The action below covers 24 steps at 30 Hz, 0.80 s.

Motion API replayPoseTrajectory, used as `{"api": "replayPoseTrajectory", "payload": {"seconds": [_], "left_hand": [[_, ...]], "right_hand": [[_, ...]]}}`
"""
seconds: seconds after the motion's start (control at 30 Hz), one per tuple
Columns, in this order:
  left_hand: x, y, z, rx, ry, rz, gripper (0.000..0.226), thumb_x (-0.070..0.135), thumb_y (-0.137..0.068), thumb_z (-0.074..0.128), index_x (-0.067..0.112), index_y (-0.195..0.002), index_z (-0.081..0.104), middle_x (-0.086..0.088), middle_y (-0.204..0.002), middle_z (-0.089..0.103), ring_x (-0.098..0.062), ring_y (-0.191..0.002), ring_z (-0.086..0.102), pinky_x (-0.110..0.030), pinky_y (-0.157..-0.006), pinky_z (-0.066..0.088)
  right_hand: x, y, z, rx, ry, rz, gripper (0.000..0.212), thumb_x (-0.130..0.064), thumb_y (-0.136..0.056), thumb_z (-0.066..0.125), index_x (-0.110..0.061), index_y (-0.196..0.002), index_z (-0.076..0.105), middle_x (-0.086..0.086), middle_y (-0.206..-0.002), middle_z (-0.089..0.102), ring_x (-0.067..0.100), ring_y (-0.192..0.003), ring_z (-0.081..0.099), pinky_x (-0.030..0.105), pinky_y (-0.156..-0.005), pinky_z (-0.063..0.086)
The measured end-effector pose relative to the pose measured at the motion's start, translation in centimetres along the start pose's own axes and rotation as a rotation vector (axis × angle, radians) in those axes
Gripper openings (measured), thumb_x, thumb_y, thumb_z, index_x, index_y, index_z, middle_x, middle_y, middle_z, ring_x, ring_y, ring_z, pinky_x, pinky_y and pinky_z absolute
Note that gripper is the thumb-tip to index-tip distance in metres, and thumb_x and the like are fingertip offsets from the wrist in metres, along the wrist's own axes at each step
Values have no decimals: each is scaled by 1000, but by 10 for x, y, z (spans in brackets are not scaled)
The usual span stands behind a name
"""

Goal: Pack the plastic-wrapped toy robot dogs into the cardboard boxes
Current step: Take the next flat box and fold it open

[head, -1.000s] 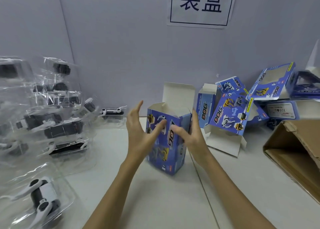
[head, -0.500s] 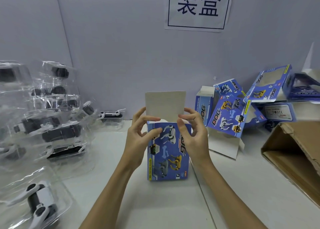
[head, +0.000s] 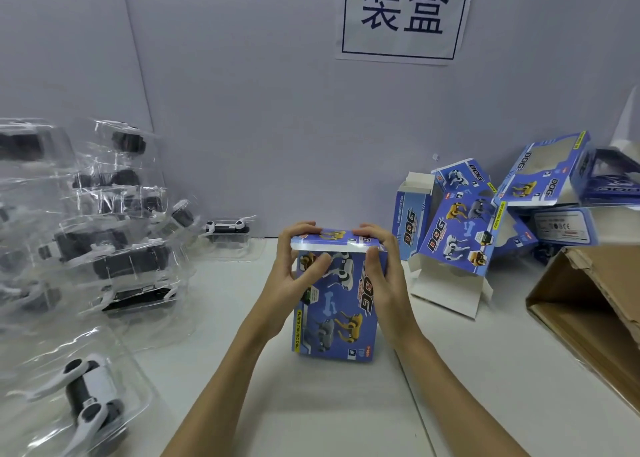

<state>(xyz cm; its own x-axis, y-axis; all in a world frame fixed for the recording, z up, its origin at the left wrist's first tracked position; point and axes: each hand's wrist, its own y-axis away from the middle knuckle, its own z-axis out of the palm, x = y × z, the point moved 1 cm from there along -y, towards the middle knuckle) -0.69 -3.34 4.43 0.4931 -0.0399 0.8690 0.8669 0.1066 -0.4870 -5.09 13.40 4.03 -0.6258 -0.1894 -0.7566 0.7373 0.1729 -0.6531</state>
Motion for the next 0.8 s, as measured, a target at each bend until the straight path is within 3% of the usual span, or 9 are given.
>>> {"api": "replayPoseTrajectory", "payload": {"seconds": [0.1, 0.2, 0.3, 0.4, 0.5, 0.57, 0.63, 0.7, 0.8], "left_hand": [[2, -1, 4, 73, 33, -32, 71, 79, -88, 53, 29, -138, 52, -2, -141, 61, -28, -126, 66, -43, -90, 62], [-1, -1, 8, 120, 29, -6, 43, 59, -105, 39, 39, -140, 54, -1, -138, 65, -26, -122, 69, -35, -84, 63], [-3, -1, 13, 129, 12, 35, 39, 48, -107, 38, 43, -143, 50, 11, -124, 73, -18, -113, 73, -29, -77, 63], [-4, -1, 13, 230, -80, 82, 41, 46, -106, 43, 45, -147, 48, 15, -118, 73, -16, -101, 76, -27, -69, 63], [-6, 2, 13, 426, -388, 142, 56, 51, -99, 60, 42, -151, 42, 12, -130, 64, -14, -100, 71, -29, -74, 61], [-9, 5, 17, 365, -609, 196, 75, 61, -89, 72, 28, -150, 42, 10, -134, 61, -13, -115, 65, -36, -93, 57], [-10, 7, 20, 258, -847, 235, 105, 72, -74, 75, 18, -156, 37, 5, -144, 55, -14, -128, 53, -42, -111, 42], [-9, 7, 20, 211, -977, 239, 126, 79, -64, 74, 13, -161, 28, 0, -153, 47, -19, -136, 42, -48, -117, 31], [-8, 6, 17, 161, -936, 213, 133, 73, -59, 80, 11, -161, 23, -4, -156, 42, -20, -138, 38, -51, -120, 29]], "right_hand": [[-1, 0, 4, 5, -61, 62, 32, -47, -103, 45, -34, -131, 55, 11, -144, 51, 37, -133, 56, 59, -92, 59], [0, 2, 5, -4, -67, 66, 34, -39, -106, 43, -32, -139, 51, 13, -145, 50, 37, -134, 55, 57, -96, 57], [3, 3, 2, -14, -23, 19, 36, -34, -107, 41, -26, -142, 49, 6, -149, 46, 35, -140, 48, 50, -100, 56], [3, 2, 1, -9, 23, 20, 35, -34, -106, 45, -22, -138, 51, 8, -144, 49, 34, -134, 53, 59, -97, 56], [-1, -2, 2, 142, 62, 45, 28, -36, -102, 56, -24, -127, 60, 10, -124, 57, 32, -106, 66, 60, -86, 56], [-1, -3, 1, 222, -33, 86, 27, -35, -99, 61, -25, -124, 59, 7, -123, 61, 26, -105, 69, 50, -83, 60], [1, -2, -2, 215, -121, 120, 29, -35, -96, 61, -23, -123, 56, -5, -120, 65, 22, -113, 70, 39, -79, 62], [4, -2, -5, 153, -152, 155, 33, -34, -94, 62, -20, -122, 52, -4, -120, 66, 23, -115, 70, 30, -72, 62], [3, -4, -5, 109, -157, 194, 34, -38, -94, 63, -20, -119, 49, 10, -123, 65, 25, -114, 71, 26, -70, 61]]}}
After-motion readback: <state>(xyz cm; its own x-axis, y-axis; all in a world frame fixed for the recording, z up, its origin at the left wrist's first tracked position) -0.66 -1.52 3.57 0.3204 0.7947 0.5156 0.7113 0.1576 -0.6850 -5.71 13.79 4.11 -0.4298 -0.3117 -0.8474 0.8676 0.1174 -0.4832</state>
